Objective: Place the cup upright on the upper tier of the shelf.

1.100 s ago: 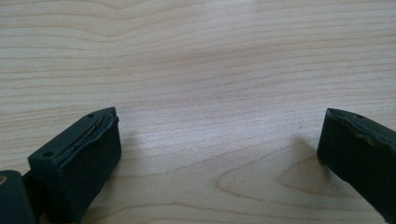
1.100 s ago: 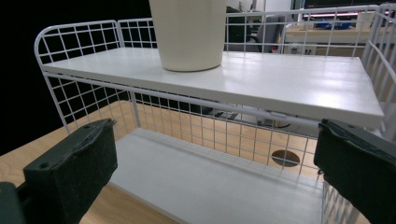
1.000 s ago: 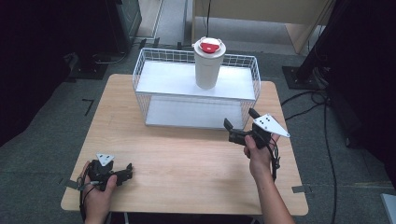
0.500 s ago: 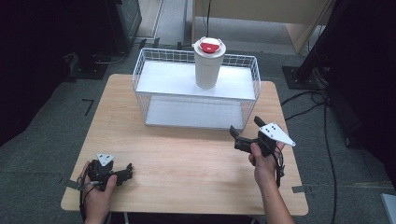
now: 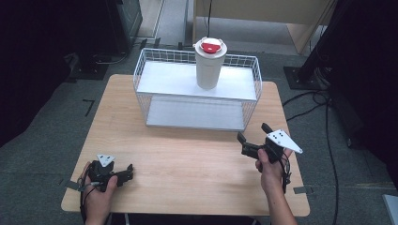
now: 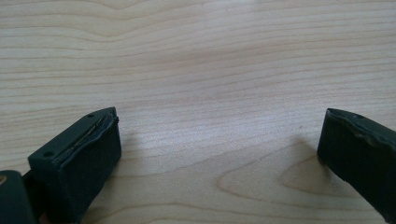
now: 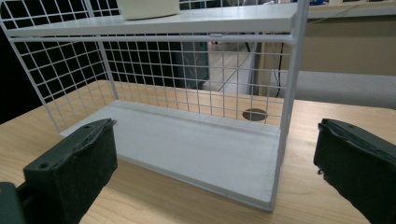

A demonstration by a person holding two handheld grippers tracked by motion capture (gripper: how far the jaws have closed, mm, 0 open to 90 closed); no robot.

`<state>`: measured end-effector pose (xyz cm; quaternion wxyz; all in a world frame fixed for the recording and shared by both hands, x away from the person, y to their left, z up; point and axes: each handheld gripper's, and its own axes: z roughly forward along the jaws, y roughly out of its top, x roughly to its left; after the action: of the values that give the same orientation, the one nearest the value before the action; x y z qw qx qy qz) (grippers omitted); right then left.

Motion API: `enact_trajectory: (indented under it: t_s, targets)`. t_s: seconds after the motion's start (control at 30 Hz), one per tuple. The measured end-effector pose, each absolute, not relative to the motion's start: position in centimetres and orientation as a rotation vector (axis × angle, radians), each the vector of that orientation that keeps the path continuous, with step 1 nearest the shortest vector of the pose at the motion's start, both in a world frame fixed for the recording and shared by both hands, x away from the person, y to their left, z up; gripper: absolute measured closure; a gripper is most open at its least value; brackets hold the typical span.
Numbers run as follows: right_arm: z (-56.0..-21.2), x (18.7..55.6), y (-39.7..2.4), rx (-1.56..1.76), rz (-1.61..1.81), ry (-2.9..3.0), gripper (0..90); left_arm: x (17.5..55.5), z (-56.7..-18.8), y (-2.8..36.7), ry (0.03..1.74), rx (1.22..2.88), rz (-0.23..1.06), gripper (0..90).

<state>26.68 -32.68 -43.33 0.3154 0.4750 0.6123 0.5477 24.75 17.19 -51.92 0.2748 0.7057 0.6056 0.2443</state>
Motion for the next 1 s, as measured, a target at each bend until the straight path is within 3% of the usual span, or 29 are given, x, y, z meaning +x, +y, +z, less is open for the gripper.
enact_trajectory:
  t_s: [1.0]
  targets:
    - [-47.5,23.6,-36.9,1.406,1.343,1.577,0.0,24.8,-51.9,17.2,1.628,1.896,0.657,0.0]
